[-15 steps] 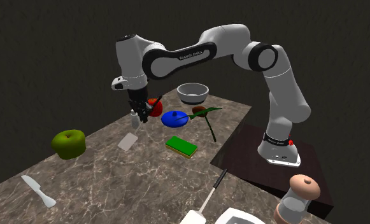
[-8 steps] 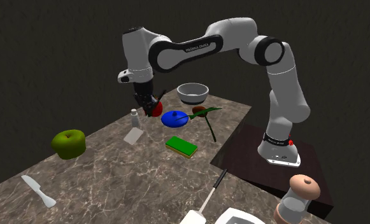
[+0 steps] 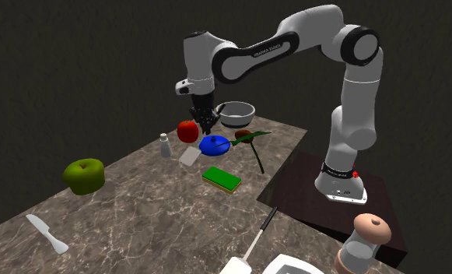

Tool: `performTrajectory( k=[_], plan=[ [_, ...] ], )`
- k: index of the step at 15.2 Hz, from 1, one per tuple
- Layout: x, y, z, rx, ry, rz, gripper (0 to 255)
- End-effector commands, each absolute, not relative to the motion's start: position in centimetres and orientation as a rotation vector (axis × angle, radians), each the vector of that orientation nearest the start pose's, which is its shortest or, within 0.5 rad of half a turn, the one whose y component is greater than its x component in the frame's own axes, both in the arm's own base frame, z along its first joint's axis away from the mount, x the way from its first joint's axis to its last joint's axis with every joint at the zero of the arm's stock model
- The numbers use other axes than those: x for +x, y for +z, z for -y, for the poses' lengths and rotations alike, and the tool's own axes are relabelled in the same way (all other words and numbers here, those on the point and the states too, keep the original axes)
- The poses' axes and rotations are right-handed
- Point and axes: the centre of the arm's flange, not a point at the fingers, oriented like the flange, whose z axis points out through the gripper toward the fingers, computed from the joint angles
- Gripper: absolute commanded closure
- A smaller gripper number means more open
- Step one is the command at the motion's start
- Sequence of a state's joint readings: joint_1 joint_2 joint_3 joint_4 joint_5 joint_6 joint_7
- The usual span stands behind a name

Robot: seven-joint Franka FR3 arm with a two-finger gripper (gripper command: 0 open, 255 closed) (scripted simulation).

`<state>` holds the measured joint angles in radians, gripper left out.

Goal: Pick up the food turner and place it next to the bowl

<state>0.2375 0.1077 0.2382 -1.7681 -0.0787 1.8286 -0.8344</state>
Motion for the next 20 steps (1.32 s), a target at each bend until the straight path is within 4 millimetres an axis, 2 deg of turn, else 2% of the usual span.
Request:
performTrajectory(
  k=[1,20],
  plan=[
    [51.3,49.3,-23.7,-2.503,0.083,1.964,255],
    [37.3,49.3,-2.9,-2.503,0.083,1.964,255]
  ],
)
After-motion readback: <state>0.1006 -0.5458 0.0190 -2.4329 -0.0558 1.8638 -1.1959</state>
